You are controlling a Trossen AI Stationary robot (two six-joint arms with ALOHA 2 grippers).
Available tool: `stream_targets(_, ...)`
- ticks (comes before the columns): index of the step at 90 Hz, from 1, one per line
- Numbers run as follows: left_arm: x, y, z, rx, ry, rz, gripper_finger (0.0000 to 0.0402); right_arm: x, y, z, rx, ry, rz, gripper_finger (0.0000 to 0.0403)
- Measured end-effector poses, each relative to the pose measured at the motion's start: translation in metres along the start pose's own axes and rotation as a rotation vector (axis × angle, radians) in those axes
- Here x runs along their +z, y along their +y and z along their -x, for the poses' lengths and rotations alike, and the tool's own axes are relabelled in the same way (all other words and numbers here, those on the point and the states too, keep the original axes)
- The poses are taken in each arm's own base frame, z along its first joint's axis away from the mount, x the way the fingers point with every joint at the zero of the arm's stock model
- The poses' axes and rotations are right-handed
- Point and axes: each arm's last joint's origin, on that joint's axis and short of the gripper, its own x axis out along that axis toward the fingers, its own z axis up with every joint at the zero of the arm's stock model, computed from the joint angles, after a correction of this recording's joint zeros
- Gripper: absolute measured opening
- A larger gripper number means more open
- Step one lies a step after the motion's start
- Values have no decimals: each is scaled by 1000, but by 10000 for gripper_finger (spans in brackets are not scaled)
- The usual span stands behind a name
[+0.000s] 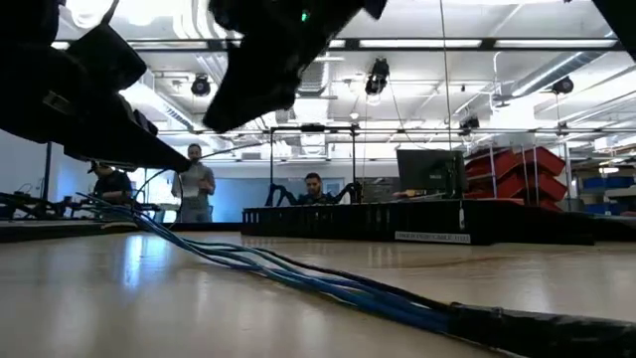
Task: Ziptie cables
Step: Wrap the zip tie around the cable bundle
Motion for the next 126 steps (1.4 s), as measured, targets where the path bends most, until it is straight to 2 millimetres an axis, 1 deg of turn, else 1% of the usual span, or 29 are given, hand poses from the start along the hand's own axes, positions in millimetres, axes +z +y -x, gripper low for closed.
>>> stream_targets(10, 0, 0, 0, 3, 0, -2, 0, -11, -2, -19, 5, 33, -14, 169)
stream_targets(23, 0, 0, 0, 4, 2, 1, 0, -14, -2, -27, 5, 35, -12, 145)
stream_targets(47, 0, 0, 0, 11, 0, 6, 0, -12, -2, -27, 9, 17, -4, 107)
stream_targets(59, -1, 1, 0, 11, 4, -7, 0, -11, 0, -27, 87, 2, -14, 92)
stream_targets(79, -1, 1, 0, 11, 4, -14, 0, -10, 0, -27, 97, -11, -25, 71)
stream_targets(86, -1, 1, 0, 11, 4, -15, 0, -10, 0, -27, 97, -16, -29, 54)
stream_targets(98, -1, 1, 0, 11, 5, -16, 0, -10, 0, -27, 98, -13, -22, 9)
stream_targets(115, -2, 1, 0, 10, 13, -20, 0, -12, 0, -26, 97, 9, -6, 3)
stream_targets(126, -3, 1, 0, 14, 25, -15, 0, -13, -1, -16, 100, 62, -3, 1)
